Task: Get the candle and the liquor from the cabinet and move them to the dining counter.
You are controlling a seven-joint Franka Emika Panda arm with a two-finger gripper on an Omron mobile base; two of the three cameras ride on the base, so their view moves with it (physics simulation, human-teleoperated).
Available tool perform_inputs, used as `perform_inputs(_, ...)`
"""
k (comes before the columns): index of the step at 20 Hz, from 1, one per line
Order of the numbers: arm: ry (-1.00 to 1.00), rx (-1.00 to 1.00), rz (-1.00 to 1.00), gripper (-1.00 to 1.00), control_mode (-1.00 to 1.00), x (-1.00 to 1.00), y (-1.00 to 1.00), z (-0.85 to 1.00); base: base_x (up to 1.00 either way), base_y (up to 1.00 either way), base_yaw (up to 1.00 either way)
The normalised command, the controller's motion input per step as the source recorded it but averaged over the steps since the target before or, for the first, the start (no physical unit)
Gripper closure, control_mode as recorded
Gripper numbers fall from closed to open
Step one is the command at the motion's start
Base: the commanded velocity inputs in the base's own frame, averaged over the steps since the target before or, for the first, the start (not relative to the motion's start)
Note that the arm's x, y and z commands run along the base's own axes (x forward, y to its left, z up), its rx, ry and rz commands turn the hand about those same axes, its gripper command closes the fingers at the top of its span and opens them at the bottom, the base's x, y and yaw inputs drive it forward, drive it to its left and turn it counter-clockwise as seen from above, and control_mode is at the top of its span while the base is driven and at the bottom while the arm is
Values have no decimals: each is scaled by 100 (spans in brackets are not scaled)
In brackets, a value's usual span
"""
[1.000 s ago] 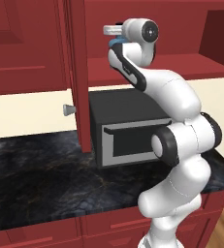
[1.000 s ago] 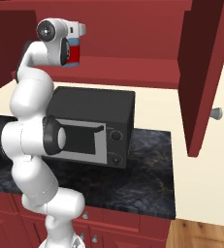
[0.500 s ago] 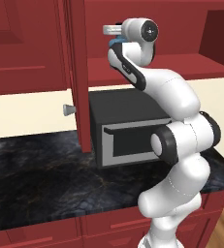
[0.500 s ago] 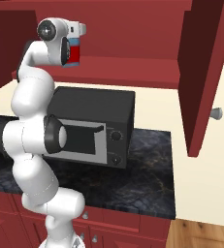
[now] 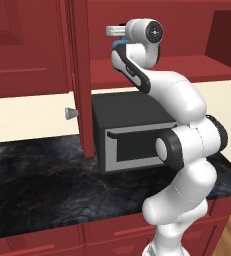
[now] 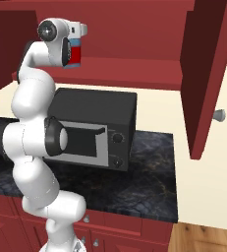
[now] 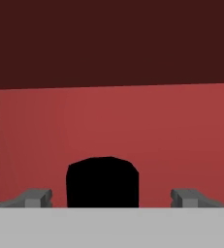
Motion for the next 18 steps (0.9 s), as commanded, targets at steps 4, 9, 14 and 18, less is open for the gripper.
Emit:
perform_inputs(4,0,0,0,100,-100,0,0,0,0,0,0)
perform_inputs(9,0,0,0,100,-100,0,0,0,0,0,0)
perform_inputs(14,0,0,0,100,-100,0,0,0,0,0,0)
perform_inputs(18,0,0,0,100,-100,0,0,0,0,0,0)
